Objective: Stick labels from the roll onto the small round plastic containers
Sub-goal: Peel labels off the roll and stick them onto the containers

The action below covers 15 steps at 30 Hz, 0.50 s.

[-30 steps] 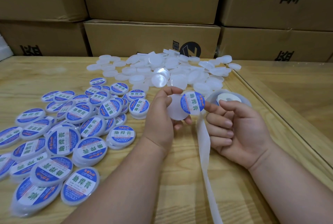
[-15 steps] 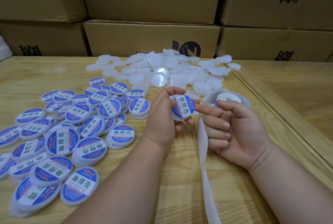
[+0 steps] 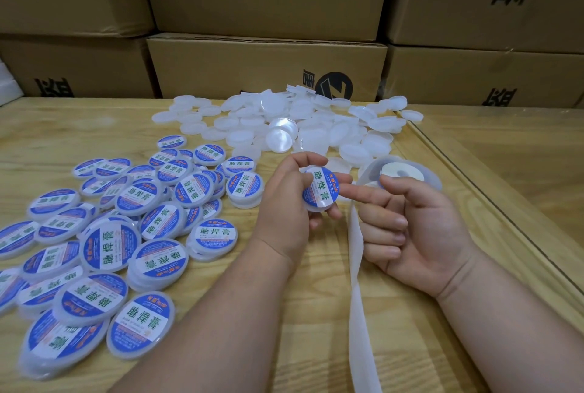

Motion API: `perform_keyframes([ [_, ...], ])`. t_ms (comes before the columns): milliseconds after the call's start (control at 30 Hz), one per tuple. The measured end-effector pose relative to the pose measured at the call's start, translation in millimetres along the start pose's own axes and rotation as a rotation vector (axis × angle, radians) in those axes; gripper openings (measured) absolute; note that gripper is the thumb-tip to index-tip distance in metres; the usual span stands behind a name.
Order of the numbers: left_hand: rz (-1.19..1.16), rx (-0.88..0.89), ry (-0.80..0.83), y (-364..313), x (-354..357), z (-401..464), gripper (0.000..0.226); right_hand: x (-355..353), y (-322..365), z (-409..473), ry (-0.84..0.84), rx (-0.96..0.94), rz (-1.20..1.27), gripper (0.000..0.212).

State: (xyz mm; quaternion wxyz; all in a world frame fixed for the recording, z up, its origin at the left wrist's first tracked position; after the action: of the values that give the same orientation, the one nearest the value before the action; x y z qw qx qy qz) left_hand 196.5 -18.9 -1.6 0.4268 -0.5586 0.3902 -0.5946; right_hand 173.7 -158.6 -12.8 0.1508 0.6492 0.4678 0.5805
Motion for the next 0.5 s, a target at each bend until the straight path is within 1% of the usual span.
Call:
perform_keyframes([
  [500,0.051,0.001,-0.012,-0.1,-0.3,-0.1,0.032,-0.9,0.9,-1.4,-0.027,0.019,-0.03,0.047],
])
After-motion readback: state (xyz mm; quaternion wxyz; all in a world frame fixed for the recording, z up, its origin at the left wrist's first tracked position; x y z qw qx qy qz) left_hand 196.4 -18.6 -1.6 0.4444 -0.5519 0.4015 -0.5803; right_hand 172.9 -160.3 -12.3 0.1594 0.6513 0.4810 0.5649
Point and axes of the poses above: each hand's wrist, its own z-axis towards the middle knuckle, its own x-axis out of the palm, y = z × x, the point moved 5 cm from there along z, towards the middle knuckle, and after that the axes turned 6 degrees about -y, right-handed, at the moved point
